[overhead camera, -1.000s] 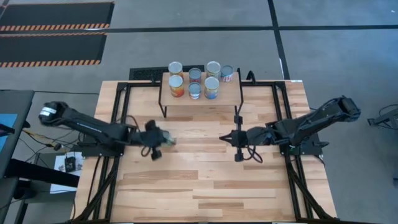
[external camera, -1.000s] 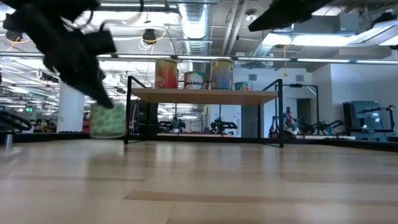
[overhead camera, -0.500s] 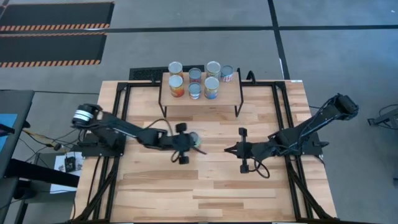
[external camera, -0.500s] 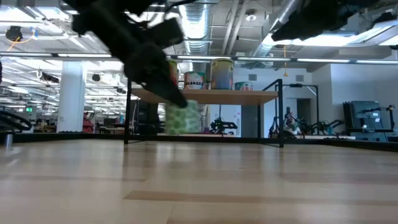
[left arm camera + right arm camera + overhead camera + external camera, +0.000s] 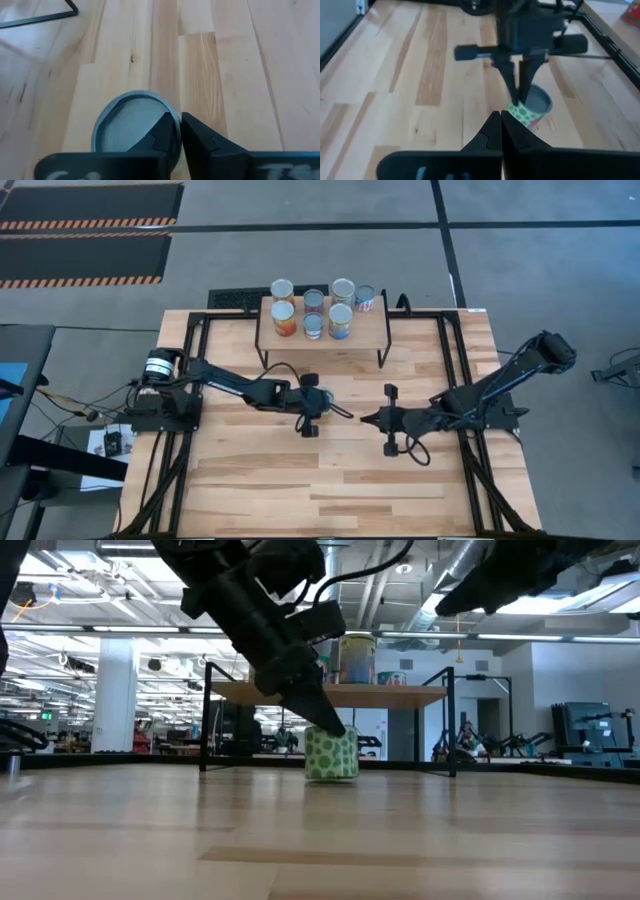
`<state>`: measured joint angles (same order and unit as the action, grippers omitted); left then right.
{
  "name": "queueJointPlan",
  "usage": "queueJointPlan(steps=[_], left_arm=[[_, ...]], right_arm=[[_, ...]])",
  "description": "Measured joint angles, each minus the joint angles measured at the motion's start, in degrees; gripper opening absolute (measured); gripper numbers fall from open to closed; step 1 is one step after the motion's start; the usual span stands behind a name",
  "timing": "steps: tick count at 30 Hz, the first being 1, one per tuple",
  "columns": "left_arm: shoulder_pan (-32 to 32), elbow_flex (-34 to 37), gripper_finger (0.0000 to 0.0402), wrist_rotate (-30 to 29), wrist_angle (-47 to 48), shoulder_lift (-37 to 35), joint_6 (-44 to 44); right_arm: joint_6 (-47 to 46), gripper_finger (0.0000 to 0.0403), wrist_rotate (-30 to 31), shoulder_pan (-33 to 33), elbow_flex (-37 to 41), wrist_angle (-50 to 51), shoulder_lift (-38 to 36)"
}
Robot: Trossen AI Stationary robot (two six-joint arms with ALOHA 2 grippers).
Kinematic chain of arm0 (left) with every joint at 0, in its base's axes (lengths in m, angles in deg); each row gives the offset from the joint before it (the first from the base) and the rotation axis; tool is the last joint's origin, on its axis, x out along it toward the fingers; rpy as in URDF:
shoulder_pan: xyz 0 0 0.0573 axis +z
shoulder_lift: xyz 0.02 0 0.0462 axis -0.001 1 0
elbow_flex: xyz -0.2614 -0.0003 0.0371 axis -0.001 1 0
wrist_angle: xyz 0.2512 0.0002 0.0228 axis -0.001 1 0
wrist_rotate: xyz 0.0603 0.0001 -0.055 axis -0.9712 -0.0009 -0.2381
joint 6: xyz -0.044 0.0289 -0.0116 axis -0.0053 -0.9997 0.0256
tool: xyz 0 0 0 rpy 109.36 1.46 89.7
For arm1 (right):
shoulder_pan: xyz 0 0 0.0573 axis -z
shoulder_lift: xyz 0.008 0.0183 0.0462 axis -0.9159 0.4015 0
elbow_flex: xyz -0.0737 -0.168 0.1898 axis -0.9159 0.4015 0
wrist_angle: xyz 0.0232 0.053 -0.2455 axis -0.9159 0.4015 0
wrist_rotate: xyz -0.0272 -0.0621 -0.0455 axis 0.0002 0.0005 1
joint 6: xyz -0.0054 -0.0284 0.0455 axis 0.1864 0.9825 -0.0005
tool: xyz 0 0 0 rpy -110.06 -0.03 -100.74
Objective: Pick and place cans onto a shelf
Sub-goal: Put the canned green peas on the shelf
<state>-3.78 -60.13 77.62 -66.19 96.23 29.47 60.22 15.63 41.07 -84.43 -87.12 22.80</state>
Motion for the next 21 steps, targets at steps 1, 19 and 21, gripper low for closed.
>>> queueJointPlan(steps=[1, 19, 21], left_arm=[[0.0, 0.0, 0.0026, 0.0, 0.1, 0.0, 0.0], [-5.7, 19.0, 0.0076, 5.5, -18.0, -21.0, 4.4], [-6.6, 23.7, 0.0061, 5.7, -22.4, -25.3, 5.2]], right_arm=[[-0.2, 0.0005, -0.1, 0.3, 0.0, 0.4, 0.0], [5.7, 0.0180, -5.3, 10.3, -7.6, -2.5, 17.0], [8.0, 0.0192, -8.6, 11.6, -10.2, -3.2, 19.6]])
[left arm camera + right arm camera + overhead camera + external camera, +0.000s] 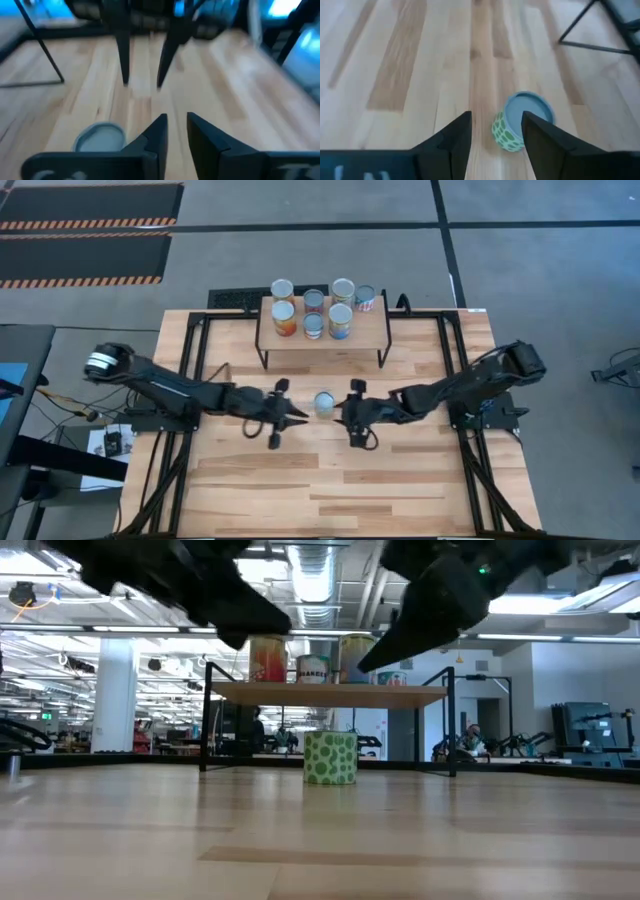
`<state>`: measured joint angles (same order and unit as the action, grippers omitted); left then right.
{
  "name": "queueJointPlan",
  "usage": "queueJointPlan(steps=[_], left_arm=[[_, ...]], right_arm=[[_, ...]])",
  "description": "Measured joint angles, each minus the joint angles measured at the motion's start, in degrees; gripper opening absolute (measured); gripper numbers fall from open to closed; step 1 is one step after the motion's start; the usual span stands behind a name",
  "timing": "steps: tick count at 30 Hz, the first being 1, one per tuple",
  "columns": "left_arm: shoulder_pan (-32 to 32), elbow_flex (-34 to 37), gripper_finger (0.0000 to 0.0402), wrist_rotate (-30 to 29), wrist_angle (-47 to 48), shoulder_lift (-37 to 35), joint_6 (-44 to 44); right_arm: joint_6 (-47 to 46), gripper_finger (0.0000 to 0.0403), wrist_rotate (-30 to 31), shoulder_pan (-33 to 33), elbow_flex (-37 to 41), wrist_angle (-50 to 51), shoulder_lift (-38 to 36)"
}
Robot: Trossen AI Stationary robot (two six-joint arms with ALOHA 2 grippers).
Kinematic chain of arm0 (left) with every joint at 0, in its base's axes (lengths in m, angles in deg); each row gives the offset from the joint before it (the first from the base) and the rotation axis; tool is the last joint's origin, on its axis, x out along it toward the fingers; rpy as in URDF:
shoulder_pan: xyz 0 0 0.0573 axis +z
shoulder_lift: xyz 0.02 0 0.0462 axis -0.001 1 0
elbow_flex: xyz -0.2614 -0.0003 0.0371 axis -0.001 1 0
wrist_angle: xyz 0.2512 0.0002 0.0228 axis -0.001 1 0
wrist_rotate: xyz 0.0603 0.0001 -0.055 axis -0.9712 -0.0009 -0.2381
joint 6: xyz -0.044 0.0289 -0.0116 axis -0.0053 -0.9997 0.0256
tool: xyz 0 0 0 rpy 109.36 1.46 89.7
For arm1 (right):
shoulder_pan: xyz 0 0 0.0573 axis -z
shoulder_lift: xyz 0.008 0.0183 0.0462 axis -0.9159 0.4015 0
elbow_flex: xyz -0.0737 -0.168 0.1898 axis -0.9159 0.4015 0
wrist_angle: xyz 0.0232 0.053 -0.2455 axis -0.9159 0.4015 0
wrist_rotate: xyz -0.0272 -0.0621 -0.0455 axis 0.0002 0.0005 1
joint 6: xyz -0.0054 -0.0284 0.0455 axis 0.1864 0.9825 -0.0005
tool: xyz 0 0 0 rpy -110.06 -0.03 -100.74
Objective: Pick and place cans onto a shelf
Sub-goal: Put the canned green peas on the shelf
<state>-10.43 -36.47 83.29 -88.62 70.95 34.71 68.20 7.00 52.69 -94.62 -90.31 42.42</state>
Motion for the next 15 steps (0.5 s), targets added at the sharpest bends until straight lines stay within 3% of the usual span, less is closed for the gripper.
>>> queueJointPlan(steps=[6, 15], left_arm=[[-0.8, 11.8, 0.0020, 0.0, -10.7, -12.4, 2.4], [-0.7, 21.7, 0.0003, -1.5, -11.8, -29.6, 1.8]], right_arm=[[6.1, 0.0189, -4.5, 3.5, -7.5, 7.8, 6.8], [12.6, 0.0157, -5.1, 6.1, -15.6, 17.1, 14.5]])
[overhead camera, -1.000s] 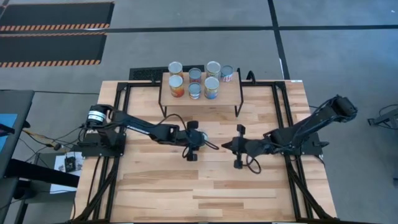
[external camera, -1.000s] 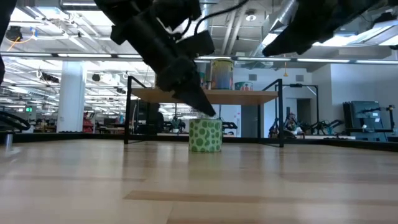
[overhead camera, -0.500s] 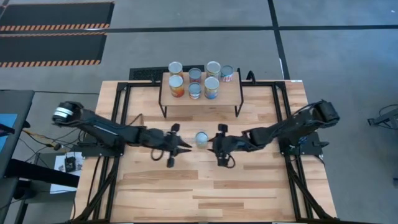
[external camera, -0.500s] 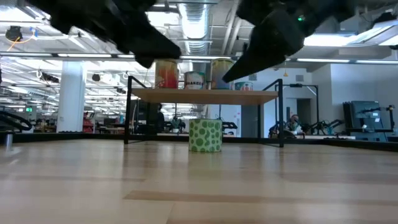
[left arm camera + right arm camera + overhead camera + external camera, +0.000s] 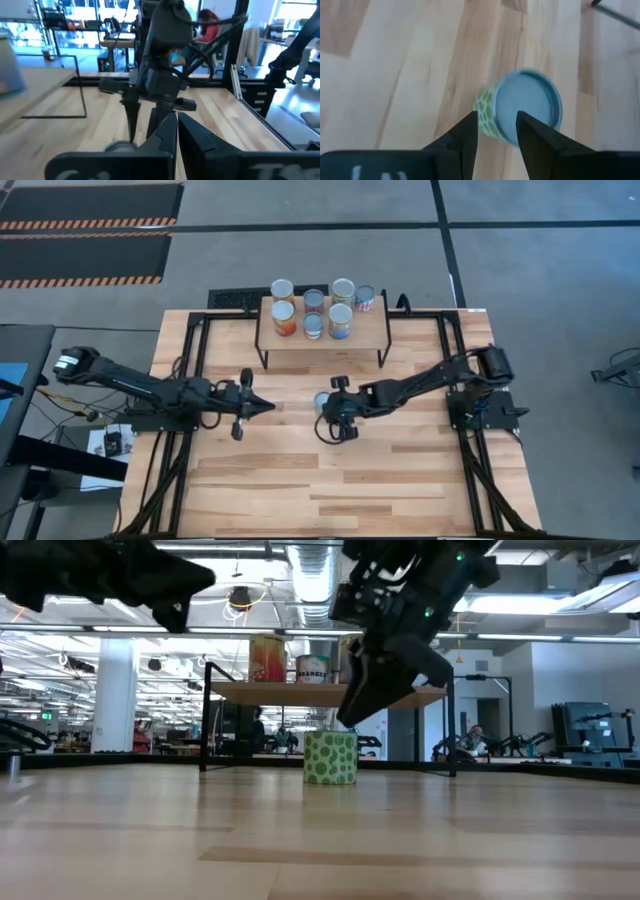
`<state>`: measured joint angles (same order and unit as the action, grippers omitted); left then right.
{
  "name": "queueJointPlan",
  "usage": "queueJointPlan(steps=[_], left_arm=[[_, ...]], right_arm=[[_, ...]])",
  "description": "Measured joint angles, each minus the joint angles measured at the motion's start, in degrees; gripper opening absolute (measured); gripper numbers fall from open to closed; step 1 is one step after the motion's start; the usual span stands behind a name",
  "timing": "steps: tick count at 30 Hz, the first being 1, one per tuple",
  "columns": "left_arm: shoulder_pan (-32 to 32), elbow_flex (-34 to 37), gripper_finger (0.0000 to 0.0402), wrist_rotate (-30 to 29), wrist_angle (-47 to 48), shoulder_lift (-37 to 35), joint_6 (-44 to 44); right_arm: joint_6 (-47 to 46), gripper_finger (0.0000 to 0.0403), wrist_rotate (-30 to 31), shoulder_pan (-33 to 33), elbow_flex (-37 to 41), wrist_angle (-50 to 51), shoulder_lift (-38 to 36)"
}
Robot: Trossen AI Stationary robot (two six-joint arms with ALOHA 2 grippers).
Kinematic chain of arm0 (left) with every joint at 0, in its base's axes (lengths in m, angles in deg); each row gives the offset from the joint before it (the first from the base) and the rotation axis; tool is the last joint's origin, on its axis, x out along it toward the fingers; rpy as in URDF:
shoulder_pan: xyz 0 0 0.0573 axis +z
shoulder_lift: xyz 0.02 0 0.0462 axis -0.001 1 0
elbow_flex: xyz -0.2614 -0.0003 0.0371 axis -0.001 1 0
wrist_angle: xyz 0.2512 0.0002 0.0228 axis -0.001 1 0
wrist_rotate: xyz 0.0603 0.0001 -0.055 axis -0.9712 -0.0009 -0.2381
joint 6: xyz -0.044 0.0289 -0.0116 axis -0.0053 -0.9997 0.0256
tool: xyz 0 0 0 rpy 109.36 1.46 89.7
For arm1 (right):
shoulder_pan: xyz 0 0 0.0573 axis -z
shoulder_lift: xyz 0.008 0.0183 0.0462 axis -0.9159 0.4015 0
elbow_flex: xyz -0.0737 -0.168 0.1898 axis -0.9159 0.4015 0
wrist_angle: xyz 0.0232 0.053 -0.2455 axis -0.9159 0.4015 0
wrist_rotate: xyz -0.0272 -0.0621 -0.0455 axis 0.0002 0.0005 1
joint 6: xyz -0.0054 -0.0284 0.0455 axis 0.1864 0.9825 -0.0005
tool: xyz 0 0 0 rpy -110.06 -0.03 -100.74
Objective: Pick and place cans onto a shelf
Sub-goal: Put the canned green peas on the shelf
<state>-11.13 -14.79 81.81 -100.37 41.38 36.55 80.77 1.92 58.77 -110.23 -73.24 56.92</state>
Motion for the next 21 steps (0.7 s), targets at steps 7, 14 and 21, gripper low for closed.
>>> queueJointPlan(steps=[7, 14, 21], left_arm=[[3.2, 7.3, 0.0000, -0.2, 0.4, -11.6, -0.5], [8.4, 11.9, 0.0000, 0.4, 2.4, -20.4, 0.8], [11.3, 12.8, 0.0000, 0.4, 8.8, -27.9, 0.9]], right_arm=[[1.8, 0.0122, -1.0, 0.8, -2.1, 3.9, 3.8], [1.0, 0.0045, -1.0, 1.3, -2.2, 6.5, 3.6], [-7.3, 0.0016, -1.5, 0.5, -2.0, 16.7, -7.9]])
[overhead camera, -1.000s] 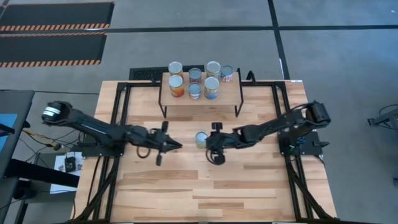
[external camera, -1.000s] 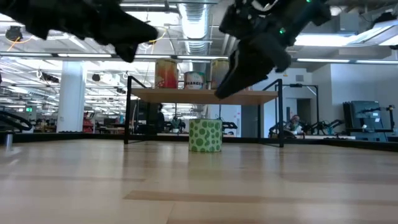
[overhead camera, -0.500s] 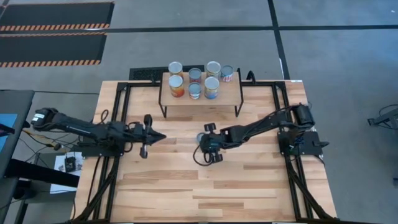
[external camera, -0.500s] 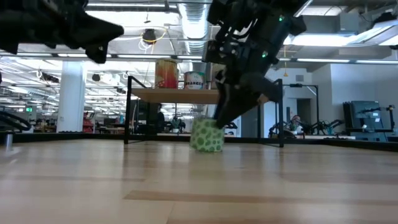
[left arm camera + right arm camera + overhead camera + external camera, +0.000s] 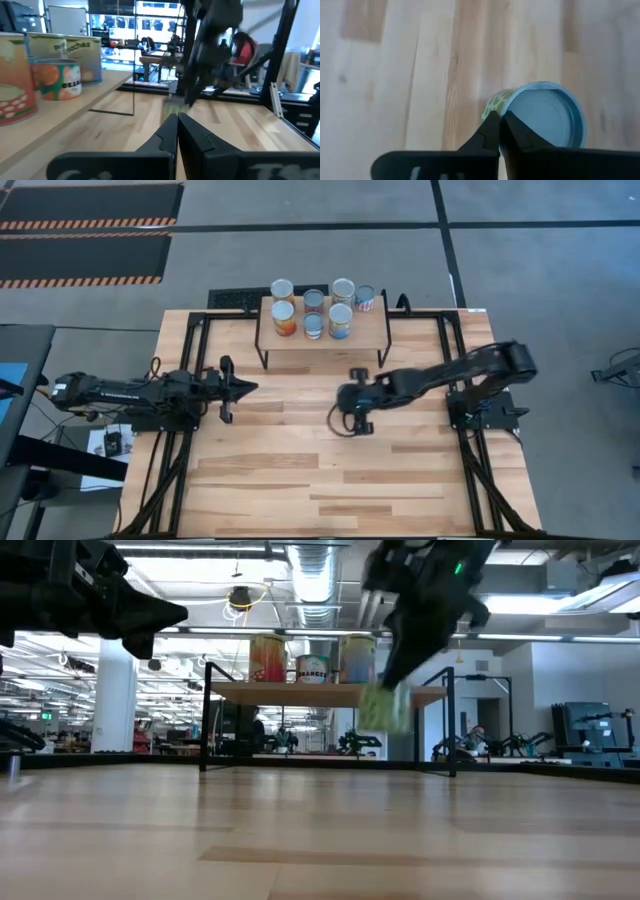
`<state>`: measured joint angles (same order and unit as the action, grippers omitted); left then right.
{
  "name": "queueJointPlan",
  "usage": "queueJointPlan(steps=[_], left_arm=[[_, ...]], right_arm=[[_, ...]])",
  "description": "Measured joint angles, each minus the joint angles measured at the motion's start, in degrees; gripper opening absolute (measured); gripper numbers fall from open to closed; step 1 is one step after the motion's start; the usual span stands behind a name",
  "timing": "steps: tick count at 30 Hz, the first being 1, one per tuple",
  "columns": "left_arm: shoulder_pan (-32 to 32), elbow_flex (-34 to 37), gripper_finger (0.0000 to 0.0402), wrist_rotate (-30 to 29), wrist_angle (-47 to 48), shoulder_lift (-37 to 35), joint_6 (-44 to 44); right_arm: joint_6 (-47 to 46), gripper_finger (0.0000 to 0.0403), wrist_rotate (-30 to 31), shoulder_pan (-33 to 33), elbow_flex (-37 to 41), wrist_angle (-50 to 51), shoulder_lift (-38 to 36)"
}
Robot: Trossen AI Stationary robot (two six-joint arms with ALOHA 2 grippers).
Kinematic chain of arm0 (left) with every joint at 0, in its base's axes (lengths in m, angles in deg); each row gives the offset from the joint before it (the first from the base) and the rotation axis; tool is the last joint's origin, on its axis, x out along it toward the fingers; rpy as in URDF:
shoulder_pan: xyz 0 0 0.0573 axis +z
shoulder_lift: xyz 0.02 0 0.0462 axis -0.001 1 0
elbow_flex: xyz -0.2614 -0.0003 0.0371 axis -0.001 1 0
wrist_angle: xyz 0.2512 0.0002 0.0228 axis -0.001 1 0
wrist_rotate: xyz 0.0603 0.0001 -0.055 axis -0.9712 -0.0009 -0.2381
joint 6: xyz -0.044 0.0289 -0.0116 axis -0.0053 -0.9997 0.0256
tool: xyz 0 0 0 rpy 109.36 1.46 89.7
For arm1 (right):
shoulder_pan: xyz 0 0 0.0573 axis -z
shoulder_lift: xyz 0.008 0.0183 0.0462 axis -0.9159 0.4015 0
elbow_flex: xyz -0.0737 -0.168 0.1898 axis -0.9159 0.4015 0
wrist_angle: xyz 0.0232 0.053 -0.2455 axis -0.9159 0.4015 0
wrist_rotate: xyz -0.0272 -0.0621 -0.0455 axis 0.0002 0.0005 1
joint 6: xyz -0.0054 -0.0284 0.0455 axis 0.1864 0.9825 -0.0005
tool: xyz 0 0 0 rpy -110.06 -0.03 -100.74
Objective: Pick and place cans onto a shelf
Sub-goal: Put the canned green peas on the shelf
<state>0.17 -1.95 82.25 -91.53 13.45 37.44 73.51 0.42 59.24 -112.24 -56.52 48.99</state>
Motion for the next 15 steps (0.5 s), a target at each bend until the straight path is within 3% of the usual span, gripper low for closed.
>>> queueJointPlan(steps=[7, 15], left_arm=[[1.9, 0.0, 0.0000, 0.0, 5.6, -5.2, 0.0], [3.5, 0.0, 0.0000, -0.8, 9.0, -9.0, 0.0]], right_arm=[[-8.6, 0.0006, 6.8, 3.3, -2.6, 8.3, -13.2], [-1.4, 0.0007, 6.1, 18.0, -8.8, 14.7, -13.8]])
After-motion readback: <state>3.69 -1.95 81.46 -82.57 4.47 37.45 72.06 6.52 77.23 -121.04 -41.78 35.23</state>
